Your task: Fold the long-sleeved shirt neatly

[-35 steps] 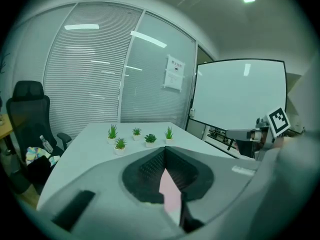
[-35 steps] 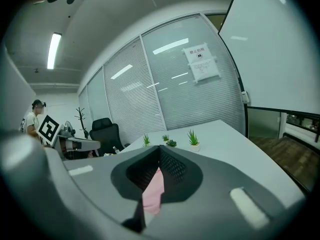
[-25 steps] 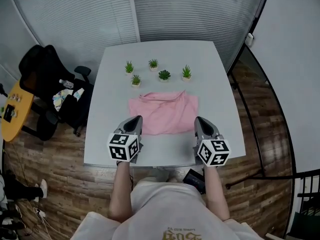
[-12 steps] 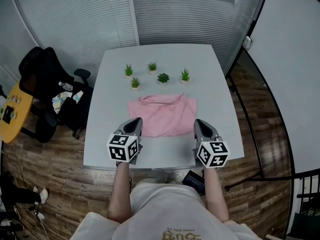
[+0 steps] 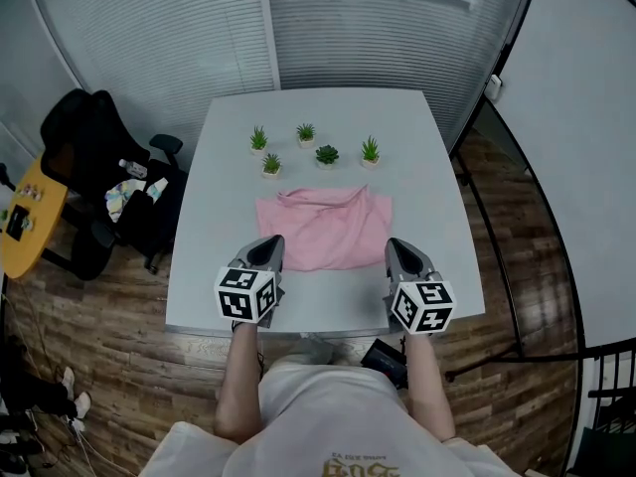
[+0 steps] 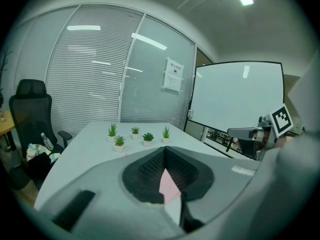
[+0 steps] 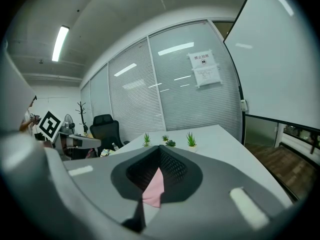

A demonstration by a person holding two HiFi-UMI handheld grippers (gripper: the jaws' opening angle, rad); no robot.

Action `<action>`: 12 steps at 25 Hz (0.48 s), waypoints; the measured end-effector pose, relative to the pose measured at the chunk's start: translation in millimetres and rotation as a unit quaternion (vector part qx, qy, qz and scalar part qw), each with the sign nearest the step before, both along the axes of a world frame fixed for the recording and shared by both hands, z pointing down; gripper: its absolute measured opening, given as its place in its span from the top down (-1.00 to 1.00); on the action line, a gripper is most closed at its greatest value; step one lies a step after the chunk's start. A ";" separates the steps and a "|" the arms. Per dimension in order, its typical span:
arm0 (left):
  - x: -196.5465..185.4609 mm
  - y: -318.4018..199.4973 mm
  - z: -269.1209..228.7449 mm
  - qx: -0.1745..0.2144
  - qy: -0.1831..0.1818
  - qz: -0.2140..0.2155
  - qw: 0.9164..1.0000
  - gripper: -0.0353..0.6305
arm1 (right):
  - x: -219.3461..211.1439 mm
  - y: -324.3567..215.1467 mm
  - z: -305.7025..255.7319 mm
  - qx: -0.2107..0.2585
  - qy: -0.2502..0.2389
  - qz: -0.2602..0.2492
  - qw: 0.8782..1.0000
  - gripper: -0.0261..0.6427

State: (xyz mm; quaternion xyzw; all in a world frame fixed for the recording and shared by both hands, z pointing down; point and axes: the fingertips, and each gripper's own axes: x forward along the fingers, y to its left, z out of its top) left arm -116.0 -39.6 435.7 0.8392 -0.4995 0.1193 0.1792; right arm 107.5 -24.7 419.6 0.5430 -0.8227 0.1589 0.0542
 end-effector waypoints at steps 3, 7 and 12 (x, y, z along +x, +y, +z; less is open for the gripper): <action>-0.5 1.3 -0.2 0.001 0.000 -0.002 1.000 0.87 | 0.0 -0.1 -0.6 0.001 -0.001 -0.002 1.000 0.89; -1.5 4.3 -0.4 0.000 0.001 -0.004 1.000 0.87 | -1.7 2.1 -2.7 0.001 -0.007 -0.006 1.000 0.89; -1.9 5.2 -1.1 -0.002 0.002 -0.005 1.000 0.87 | -0.1 0.4 -3.6 0.000 -0.007 -0.007 1.000 0.89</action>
